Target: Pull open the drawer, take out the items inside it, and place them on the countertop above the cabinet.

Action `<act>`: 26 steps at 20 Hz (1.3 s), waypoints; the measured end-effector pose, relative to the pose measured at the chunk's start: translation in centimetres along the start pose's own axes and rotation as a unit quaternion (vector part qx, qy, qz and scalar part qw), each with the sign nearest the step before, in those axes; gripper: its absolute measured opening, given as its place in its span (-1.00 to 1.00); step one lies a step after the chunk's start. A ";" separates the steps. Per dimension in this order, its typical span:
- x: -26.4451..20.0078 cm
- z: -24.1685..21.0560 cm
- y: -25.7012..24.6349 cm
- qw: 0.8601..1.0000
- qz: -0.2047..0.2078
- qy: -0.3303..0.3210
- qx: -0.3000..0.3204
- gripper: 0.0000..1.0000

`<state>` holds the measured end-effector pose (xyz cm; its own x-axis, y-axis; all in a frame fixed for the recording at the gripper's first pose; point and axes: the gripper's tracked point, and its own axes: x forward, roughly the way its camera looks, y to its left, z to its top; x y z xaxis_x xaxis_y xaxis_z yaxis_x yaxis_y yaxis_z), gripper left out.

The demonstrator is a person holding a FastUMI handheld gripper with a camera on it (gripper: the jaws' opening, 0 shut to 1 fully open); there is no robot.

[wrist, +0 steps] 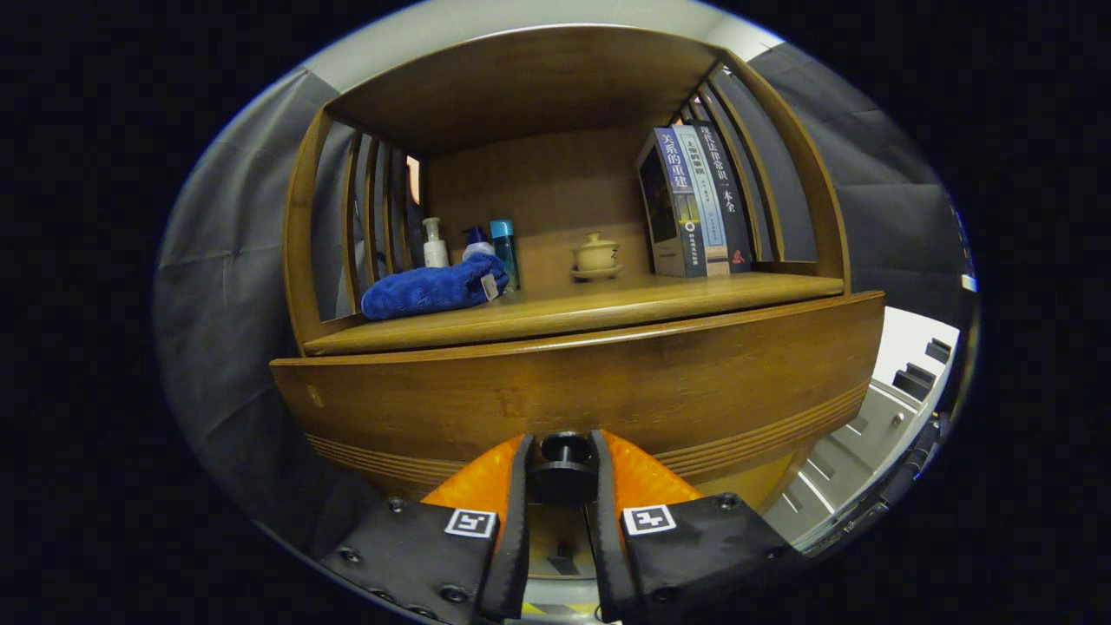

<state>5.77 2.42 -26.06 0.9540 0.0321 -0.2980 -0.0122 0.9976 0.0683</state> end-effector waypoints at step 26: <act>-14.1 3.9 2.1 0.994 0.046 -0.058 -0.083 -0.81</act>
<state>-6.56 3.81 -18.03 0.9748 0.1259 -0.1844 -0.1408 0.9875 -0.0703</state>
